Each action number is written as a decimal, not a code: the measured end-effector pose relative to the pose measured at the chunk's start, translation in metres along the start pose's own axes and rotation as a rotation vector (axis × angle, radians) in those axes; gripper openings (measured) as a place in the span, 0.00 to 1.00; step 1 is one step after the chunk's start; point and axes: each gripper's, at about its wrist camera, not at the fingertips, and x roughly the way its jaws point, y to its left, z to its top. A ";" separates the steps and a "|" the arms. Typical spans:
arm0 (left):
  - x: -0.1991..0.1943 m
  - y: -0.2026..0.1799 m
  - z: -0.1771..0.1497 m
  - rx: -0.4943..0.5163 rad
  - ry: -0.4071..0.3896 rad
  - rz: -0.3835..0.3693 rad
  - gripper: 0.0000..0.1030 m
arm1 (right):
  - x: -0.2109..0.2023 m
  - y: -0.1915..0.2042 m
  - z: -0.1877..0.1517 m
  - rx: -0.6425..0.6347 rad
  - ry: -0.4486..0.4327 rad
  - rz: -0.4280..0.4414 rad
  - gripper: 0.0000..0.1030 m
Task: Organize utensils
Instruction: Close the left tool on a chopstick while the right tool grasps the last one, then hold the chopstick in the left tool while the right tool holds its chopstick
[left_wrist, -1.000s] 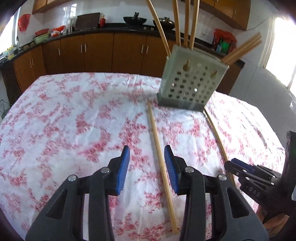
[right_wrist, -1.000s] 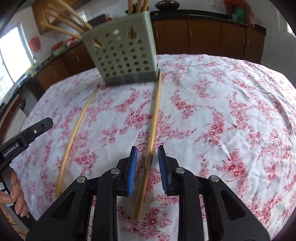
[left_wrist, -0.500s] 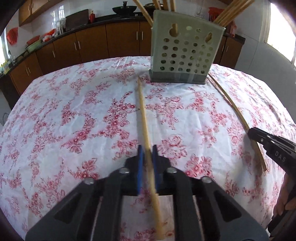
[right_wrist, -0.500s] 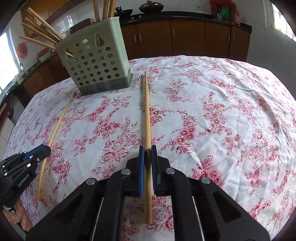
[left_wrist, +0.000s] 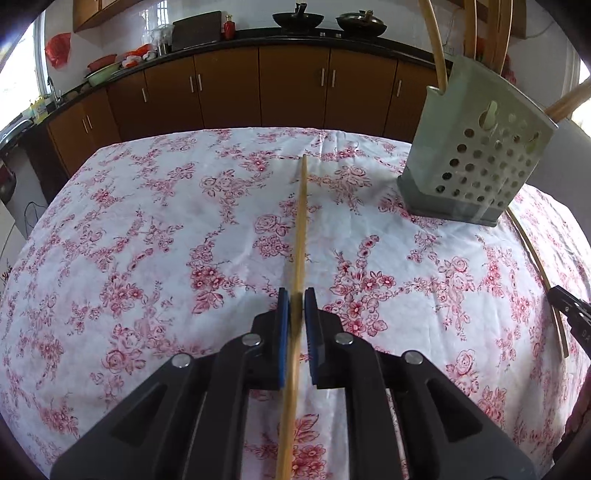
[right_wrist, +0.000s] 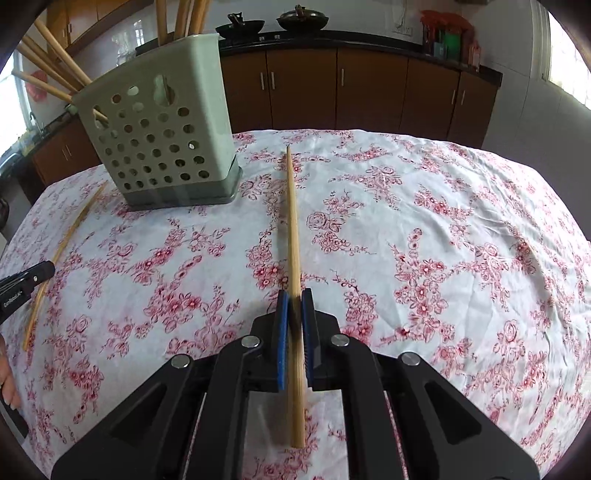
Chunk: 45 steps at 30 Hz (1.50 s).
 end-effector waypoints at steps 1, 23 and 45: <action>0.001 0.000 0.001 -0.001 0.000 -0.001 0.12 | 0.001 -0.002 0.001 0.007 0.000 0.005 0.08; 0.003 0.003 -0.001 -0.026 -0.002 -0.027 0.12 | 0.001 -0.004 0.000 0.020 0.000 0.017 0.08; 0.003 0.003 -0.001 -0.028 -0.002 -0.027 0.12 | 0.001 -0.004 0.000 0.020 0.000 0.017 0.08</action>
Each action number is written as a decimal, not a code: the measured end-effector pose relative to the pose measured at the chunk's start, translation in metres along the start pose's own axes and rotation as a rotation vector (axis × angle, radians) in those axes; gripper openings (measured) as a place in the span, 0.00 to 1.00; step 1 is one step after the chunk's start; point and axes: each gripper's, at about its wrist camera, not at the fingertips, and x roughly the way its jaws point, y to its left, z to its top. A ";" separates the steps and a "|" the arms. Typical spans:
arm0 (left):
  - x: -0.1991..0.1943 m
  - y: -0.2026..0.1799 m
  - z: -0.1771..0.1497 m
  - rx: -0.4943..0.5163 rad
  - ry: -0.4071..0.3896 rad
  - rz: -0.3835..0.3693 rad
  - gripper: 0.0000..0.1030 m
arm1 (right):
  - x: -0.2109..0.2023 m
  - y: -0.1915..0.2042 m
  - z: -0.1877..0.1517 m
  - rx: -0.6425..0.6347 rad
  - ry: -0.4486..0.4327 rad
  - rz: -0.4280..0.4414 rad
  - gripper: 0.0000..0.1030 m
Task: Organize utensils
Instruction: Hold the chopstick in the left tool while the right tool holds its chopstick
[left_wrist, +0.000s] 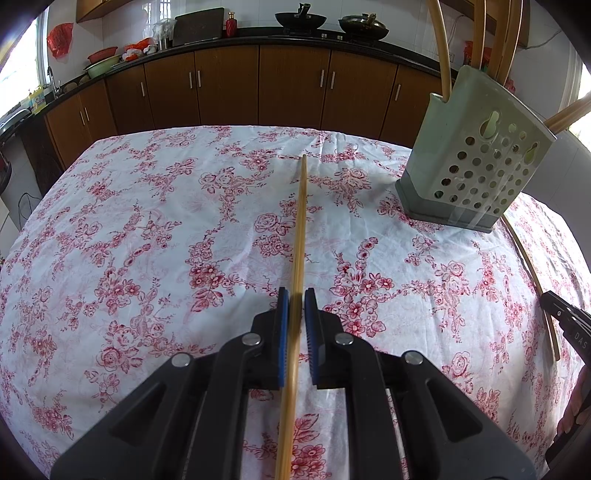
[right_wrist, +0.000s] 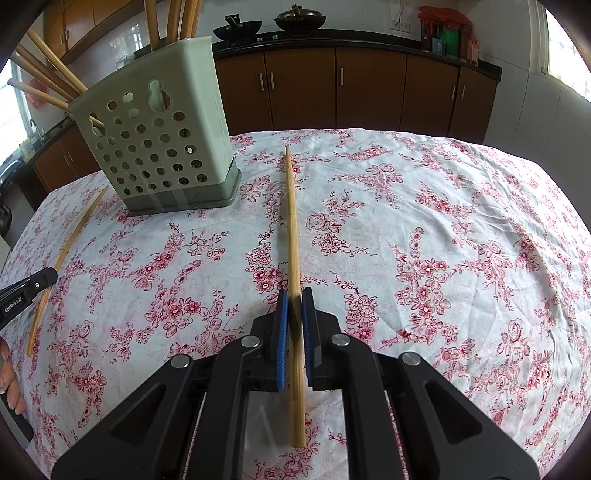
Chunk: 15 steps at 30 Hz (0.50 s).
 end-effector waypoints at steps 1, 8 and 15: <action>0.000 0.000 0.000 0.000 0.000 0.000 0.12 | 0.000 0.000 0.000 0.000 0.000 0.000 0.08; 0.000 0.000 0.000 0.000 0.000 0.001 0.12 | 0.000 0.000 0.000 0.000 0.000 -0.001 0.09; 0.000 0.000 0.000 -0.001 0.000 0.001 0.12 | 0.000 0.001 -0.001 0.000 0.000 -0.001 0.09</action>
